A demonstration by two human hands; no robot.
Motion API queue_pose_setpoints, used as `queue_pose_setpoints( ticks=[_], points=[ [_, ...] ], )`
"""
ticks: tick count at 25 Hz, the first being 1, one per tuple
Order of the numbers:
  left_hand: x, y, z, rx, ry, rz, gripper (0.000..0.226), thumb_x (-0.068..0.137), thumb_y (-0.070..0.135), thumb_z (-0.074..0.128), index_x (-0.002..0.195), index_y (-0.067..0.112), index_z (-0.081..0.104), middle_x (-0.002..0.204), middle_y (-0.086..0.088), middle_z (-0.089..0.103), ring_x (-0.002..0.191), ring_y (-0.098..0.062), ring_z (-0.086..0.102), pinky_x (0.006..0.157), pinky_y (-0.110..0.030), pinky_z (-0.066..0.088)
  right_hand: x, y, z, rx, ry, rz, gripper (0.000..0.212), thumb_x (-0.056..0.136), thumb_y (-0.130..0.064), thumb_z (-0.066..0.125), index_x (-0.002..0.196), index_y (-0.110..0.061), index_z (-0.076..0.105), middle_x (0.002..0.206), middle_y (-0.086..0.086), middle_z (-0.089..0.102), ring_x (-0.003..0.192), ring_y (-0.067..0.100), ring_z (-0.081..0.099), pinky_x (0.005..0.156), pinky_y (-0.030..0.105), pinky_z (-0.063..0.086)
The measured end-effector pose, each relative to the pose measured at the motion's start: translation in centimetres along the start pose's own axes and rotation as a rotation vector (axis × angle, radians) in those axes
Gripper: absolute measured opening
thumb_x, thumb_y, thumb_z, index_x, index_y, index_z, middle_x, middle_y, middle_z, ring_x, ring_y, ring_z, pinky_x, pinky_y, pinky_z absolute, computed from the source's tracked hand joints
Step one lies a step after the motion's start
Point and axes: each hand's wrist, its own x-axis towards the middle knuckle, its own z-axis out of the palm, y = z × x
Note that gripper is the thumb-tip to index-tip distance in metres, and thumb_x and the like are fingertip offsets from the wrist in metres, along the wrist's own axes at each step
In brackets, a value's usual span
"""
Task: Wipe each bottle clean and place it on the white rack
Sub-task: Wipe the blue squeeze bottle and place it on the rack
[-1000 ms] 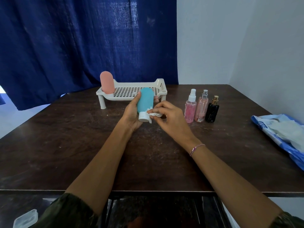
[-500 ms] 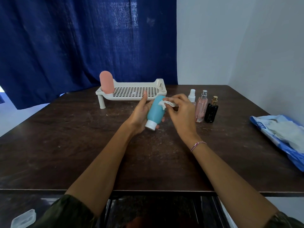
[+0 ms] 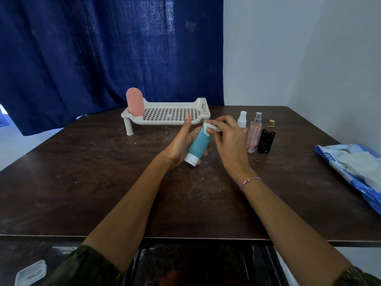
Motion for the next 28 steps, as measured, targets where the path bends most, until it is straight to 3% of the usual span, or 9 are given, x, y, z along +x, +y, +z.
queue_pose_setpoints(
  ticks=[4, 6, 8, 11, 14, 19, 28],
  points=[
    [0.0, 0.1, 0.0, 0.037, 0.022, 0.01, 0.073, 0.087, 0.067, -0.003, 0.14, 0.033, 0.034, 0.109, -0.005, 0.057, 0.083, -0.016, 0.056, 0.066, -0.034, 0.049, -0.1, -0.1, 0.1, -0.028, -0.05, -0.045, 0.026, 0.085, -0.004, 0.061, 0.111, -0.003, 0.064, 0.107, 0.01, 0.058, 0.102, 0.018, 0.055, 0.089, 0.024, 0.048],
    [0.2, -0.1, -0.1, 0.017, 0.025, 0.036, 0.075, 0.089, 0.067, 0.0, 0.146, 0.028, 0.028, 0.133, -0.001, 0.052, 0.109, -0.014, 0.057, 0.081, -0.031, 0.05, -0.2, -0.1, 0.4, -0.039, -0.078, -0.08, 0.024, 0.084, -0.004, 0.062, 0.108, -0.002, 0.065, 0.105, 0.01, 0.058, 0.1, 0.019, 0.055, 0.088, 0.025, 0.049],
    [0.4, -0.2, -0.1, -0.013, 0.043, 0.071, 0.073, 0.091, 0.063, 0.001, 0.149, 0.025, 0.024, 0.148, 0.001, 0.039, 0.127, -0.009, 0.046, 0.095, -0.023, 0.042, -0.4, -0.3, 0.7, -0.065, -0.098, -0.131, 0.021, 0.083, -0.004, 0.064, 0.104, -0.002, 0.066, 0.103, 0.011, 0.059, 0.099, 0.02, 0.055, 0.088, 0.025, 0.047],
    [0.3, 0.1, 0.1, -0.019, 0.072, 0.076, 0.072, 0.093, 0.058, -0.004, 0.148, 0.022, 0.025, 0.146, 0.006, 0.038, 0.126, -0.005, 0.043, 0.098, -0.017, 0.039, -0.7, -0.6, 0.8, -0.112, -0.141, -0.194, 0.022, 0.08, -0.002, 0.066, 0.102, -0.001, 0.067, 0.102, 0.011, 0.059, 0.098, 0.02, 0.055, 0.088, 0.018, 0.04],
    [0.2, 0.2, -0.3, -0.058, 0.108, 0.069, 0.077, 0.091, 0.061, -0.007, 0.149, 0.019, 0.022, 0.152, 0.0, 0.031, 0.134, -0.011, 0.035, 0.109, -0.027, 0.03, -0.9, -1.0, 0.9, -0.158, -0.205, -0.248, 0.025, 0.077, 0.002, 0.068, 0.102, 0.0, 0.067, 0.104, 0.012, 0.059, 0.096, 0.022, 0.055, 0.087, 0.025, 0.046],
    [0.1, 0.5, -0.5, -0.069, 0.148, 0.037, 0.078, 0.088, 0.063, -0.008, 0.149, 0.024, 0.02, 0.156, -0.003, 0.023, 0.142, -0.021, 0.026, 0.108, -0.033, 0.028, -0.9, -1.3, 0.7, -0.205, -0.283, -0.326, 0.028, 0.071, 0.006, 0.071, 0.099, -0.001, 0.068, 0.102, 0.012, 0.06, 0.094, 0.023, 0.055, 0.084, 0.029, 0.049],
    [0.8, -0.1, -0.1, 0.016, 0.074, 0.09, 0.078, 0.092, 0.062, -0.002, 0.149, 0.015, 0.023, 0.154, -0.001, 0.027, 0.138, -0.011, 0.031, 0.115, -0.03, 0.024, 0.3, 0.0, -0.4, -0.045, -0.025, -0.093, 0.019, 0.081, -0.003, 0.065, 0.101, -0.002, 0.068, 0.099, 0.008, 0.059, 0.093, 0.01, 0.05, 0.083, 0.017, 0.043]
  ],
)
